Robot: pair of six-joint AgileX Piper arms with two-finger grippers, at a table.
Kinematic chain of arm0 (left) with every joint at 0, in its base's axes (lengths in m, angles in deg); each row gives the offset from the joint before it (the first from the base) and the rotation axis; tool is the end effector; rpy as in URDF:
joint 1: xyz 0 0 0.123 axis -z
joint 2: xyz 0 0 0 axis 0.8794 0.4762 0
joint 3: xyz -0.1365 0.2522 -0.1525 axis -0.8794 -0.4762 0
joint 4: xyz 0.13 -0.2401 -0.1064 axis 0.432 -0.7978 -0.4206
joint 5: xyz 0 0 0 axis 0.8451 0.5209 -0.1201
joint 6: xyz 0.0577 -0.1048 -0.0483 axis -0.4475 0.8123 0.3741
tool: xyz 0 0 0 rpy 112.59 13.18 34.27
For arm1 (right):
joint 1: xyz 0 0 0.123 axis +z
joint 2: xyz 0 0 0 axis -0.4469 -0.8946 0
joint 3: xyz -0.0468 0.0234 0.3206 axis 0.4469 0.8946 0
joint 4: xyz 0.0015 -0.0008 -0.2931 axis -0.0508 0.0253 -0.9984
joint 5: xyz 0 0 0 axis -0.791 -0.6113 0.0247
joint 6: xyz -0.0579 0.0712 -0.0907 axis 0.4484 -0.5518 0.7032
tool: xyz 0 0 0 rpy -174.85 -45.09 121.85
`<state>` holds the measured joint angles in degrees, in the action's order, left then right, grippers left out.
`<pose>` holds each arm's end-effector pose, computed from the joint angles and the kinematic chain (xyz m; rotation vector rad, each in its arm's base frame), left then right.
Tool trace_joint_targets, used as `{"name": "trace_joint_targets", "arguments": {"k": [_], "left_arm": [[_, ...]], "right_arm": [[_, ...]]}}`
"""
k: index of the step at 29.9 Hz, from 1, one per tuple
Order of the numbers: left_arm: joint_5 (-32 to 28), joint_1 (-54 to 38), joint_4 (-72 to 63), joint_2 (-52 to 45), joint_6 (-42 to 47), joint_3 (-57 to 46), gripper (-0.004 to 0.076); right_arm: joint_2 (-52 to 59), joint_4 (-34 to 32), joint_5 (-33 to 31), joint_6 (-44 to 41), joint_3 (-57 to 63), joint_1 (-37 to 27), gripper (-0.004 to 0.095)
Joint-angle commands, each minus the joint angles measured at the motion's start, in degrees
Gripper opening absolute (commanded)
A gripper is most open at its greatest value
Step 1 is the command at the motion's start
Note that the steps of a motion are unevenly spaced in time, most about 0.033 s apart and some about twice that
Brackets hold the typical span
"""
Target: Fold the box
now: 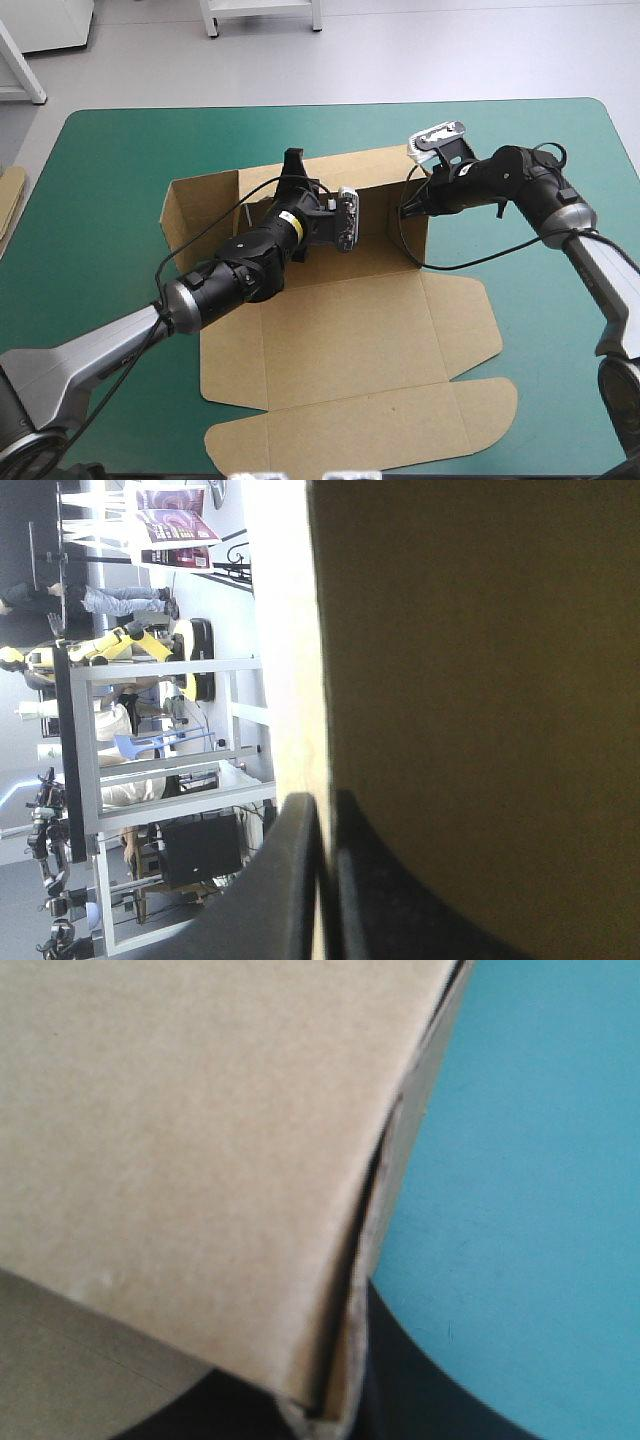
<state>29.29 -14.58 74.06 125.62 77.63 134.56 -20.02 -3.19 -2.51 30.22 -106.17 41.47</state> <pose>0.3346 -0.2816 0.3285 1.6039 1.3032 0.6736 0.4098 0.1454 0.3294 -0.6569 2.3375 0.3679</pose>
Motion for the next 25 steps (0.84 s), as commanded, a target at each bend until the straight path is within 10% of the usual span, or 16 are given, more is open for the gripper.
{"name": "trace_joint_targets", "arguments": {"k": [1,9,25], "left_arm": [[-6.68,0.33,1.68,-2.62,1.73,1.39,0.0034],[-7.04,4.48,-2.08,-6.24,5.11,1.39,0.0397],[-12.52,2.95,-19.18,-13.73,14.63,3.3,0.041]], "right_arm": [[1.84,4.95,-1.3,2.04,-1.6,0.76,-0.0019],[1.84,0.73,-1.09,-3.4,-1.6,0.76,-0.0019],[1.84,0.51,-1.96,-4.74,-1.6,0.64,-0.0019]]}}
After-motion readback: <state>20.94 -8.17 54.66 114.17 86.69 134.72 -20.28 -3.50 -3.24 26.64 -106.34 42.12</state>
